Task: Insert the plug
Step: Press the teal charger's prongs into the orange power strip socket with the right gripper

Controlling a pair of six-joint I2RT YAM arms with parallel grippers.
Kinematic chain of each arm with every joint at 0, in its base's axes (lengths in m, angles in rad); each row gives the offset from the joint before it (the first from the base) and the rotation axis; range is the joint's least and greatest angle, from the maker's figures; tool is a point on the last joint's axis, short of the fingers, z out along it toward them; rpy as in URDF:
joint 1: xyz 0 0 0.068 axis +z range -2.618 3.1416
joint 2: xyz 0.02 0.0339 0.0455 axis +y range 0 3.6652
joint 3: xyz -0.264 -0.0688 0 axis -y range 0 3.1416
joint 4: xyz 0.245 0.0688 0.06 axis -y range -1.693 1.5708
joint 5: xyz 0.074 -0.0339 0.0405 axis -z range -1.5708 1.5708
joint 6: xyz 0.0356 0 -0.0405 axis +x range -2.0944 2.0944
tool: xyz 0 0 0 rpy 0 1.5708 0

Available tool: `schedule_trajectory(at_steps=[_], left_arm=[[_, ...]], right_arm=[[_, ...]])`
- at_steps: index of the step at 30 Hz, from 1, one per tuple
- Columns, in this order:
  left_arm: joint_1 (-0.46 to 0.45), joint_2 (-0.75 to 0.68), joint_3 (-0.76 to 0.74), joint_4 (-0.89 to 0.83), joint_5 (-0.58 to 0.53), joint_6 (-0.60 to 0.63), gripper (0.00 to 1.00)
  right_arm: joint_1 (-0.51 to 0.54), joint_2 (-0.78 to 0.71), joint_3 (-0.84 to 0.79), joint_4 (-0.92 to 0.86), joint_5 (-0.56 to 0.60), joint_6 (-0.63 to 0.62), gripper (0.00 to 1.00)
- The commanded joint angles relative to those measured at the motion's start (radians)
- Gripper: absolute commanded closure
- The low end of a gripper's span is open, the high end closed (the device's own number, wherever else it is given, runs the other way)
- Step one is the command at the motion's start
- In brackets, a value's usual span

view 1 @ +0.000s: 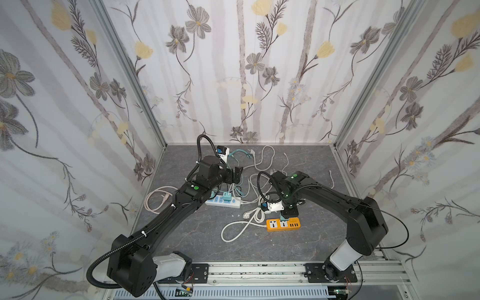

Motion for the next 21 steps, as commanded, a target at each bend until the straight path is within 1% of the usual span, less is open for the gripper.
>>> schedule_trajectory(at_steps=[1,7,10,21], left_arm=[[0.001,0.002,0.008,0.026,0.004,-0.009,0.00],[0.002,0.005,0.008,0.020,0.004,-0.007,0.00],[0.003,0.011,0.011,0.020,0.007,-0.006,0.00],[0.003,0.019,0.013,0.026,0.026,-0.001,0.00]], right_arm=[[0.002,0.015,-0.002,0.031,-0.039,-0.022,1.00],[0.003,0.007,-0.011,0.015,-0.080,-0.031,1.00],[0.002,0.007,-0.020,0.009,-0.082,-0.032,1.00],[0.001,0.003,-0.037,0.017,-0.019,-0.040,1.00]])
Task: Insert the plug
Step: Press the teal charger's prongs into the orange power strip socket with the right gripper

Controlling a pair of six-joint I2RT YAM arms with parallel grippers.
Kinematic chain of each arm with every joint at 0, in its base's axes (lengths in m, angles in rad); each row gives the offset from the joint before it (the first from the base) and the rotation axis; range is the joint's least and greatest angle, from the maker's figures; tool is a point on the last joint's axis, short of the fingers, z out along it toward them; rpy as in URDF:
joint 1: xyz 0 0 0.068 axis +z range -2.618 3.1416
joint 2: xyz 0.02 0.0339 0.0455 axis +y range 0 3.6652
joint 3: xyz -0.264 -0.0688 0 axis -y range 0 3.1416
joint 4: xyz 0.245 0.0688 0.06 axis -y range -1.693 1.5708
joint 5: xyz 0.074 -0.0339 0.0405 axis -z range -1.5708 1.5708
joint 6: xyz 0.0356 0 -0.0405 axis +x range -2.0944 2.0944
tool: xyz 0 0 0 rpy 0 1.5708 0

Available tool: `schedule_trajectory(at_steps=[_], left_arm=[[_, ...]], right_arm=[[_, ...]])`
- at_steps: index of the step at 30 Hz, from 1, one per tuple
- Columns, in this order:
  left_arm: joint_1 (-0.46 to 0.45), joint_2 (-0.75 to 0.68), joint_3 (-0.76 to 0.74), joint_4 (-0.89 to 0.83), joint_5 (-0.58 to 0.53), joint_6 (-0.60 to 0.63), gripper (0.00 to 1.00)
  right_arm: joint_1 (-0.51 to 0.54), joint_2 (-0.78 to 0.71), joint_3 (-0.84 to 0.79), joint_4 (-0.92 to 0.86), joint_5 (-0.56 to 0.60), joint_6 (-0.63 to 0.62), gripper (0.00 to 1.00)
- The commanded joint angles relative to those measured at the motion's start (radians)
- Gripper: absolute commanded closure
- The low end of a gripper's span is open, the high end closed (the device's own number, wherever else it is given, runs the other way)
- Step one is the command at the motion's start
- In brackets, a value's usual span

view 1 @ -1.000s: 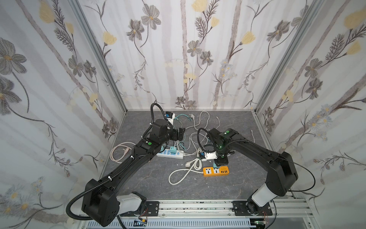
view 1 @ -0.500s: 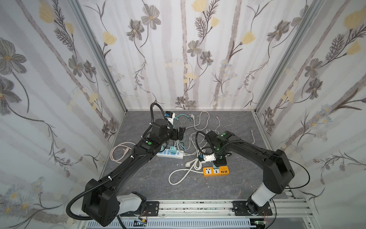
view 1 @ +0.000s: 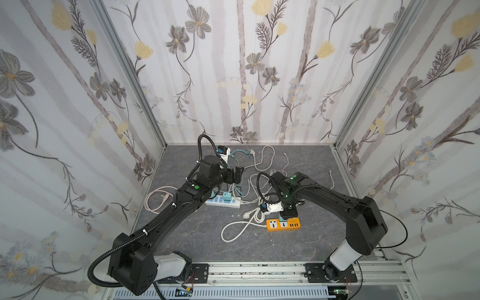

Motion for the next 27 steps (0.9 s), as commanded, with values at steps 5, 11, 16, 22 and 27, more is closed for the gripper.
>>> schedule_trajectory(at_steps=[5,11,16,22,27], left_arm=[[0.001,0.007,0.011,0.024,0.010,0.001,0.00],[0.001,0.007,0.015,0.021,0.018,-0.002,0.00],[0.000,0.013,0.021,0.022,0.023,-0.007,0.00],[0.001,0.023,0.024,0.023,0.033,-0.019,0.00],[0.001,0.023,0.024,0.018,0.034,-0.019,0.00]], right_arm=[[0.001,-0.008,-0.016,-0.002,-0.001,-0.020,1.00],[0.000,-0.016,-0.004,-0.008,0.004,-0.015,1.00],[0.000,-0.042,-0.006,-0.018,0.012,-0.012,1.00],[0.001,-0.036,-0.015,0.008,-0.002,-0.007,1.00],[-0.001,-0.024,-0.019,0.034,-0.006,-0.004,1.00]])
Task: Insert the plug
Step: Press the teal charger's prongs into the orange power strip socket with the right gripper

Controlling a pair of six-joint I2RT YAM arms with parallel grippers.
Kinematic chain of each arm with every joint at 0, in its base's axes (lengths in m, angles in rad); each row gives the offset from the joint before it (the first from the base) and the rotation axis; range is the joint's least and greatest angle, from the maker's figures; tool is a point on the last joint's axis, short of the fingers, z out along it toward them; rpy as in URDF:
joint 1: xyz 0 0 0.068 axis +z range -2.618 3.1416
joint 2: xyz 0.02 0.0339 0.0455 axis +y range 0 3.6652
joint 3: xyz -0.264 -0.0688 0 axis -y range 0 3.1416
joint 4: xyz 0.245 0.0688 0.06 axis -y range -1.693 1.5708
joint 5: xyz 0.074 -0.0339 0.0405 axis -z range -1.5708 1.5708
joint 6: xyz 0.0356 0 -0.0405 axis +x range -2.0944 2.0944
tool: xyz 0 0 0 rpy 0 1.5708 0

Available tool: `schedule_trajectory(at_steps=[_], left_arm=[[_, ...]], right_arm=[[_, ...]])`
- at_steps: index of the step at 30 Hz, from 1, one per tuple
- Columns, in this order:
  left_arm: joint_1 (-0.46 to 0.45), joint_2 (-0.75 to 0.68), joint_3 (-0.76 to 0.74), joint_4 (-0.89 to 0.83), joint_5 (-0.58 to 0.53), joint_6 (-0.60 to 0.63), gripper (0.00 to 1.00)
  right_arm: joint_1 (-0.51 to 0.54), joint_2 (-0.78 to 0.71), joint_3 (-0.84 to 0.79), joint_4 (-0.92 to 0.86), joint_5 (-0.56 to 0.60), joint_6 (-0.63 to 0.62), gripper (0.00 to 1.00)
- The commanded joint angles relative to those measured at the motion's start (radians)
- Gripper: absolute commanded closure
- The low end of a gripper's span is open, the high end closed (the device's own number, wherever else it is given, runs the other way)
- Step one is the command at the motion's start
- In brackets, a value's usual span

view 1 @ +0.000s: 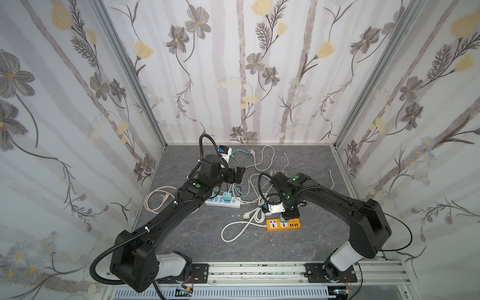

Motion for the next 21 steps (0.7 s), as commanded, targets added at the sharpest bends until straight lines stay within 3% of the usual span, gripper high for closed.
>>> schedule_trajectory(at_steps=[1,12,21], left_arm=[[0.001,0.002,0.010,0.018,0.003,-0.010,0.00],[0.001,0.008,0.013,0.016,0.004,-0.011,0.00],[0.001,0.015,0.013,0.018,0.006,-0.012,0.00]], right_arm=[[-0.001,0.011,-0.002,0.036,-0.015,0.001,1.00],[0.006,0.018,-0.042,0.054,0.008,0.018,1.00],[0.088,0.092,-0.111,0.093,0.095,0.149,1.00]])
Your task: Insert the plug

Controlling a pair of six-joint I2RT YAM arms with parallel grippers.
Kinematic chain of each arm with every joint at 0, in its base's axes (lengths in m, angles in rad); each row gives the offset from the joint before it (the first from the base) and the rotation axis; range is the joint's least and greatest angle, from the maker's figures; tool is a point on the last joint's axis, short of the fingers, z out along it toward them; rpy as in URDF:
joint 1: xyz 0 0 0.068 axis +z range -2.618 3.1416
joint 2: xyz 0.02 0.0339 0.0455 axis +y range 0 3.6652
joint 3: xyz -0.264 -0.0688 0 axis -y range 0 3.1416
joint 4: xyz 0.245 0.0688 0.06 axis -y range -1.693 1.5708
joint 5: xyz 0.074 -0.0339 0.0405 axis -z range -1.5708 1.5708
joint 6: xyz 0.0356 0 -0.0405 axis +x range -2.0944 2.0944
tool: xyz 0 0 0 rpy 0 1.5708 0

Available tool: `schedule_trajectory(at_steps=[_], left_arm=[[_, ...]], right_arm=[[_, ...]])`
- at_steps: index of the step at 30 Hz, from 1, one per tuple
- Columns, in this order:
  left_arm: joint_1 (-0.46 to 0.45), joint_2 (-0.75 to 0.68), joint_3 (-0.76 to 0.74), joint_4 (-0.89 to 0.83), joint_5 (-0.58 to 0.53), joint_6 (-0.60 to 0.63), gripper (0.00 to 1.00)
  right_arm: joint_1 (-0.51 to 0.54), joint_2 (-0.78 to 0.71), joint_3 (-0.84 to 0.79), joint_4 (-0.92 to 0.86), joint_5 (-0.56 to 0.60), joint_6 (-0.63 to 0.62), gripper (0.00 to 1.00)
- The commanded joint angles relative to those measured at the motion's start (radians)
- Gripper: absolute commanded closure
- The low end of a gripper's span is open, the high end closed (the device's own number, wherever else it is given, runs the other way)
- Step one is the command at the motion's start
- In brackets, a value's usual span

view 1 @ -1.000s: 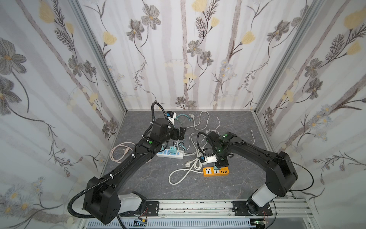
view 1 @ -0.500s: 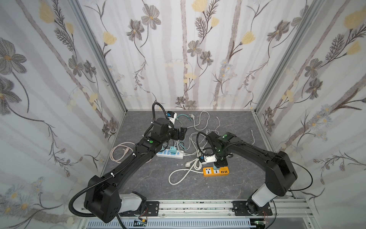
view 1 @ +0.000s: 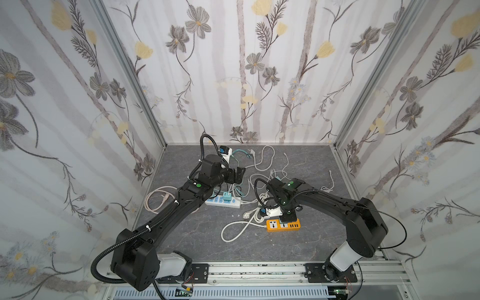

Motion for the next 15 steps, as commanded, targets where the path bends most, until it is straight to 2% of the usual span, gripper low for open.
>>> schedule_trajectory(at_steps=[1,4,5,6,8,10,15], left_arm=[[0.001,0.003,0.011,0.021,0.002,-0.009,0.00],[0.001,0.003,0.012,0.019,0.001,-0.002,0.00],[0.000,0.006,0.014,0.018,0.001,0.000,0.00],[0.001,0.008,0.017,0.015,0.003,0.000,0.00],[0.001,0.015,0.027,0.012,0.010,0.000,0.00],[0.001,0.026,0.038,0.010,0.016,-0.002,0.00],[0.002,0.035,0.057,-0.018,-0.004,-0.002,0.00]], right_arm=[[0.015,0.044,-0.048,0.033,-0.007,0.068,1.00],[0.052,0.028,-0.066,0.053,0.010,0.096,1.00],[0.053,0.015,-0.058,0.053,0.014,0.108,0.91],[0.051,-0.004,-0.043,0.055,0.008,0.124,0.76],[0.046,-0.051,0.000,0.057,-0.023,0.137,0.64],[0.030,-0.100,0.057,0.039,-0.073,0.146,0.48],[-0.028,-0.173,0.156,-0.132,-0.205,0.116,0.36]])
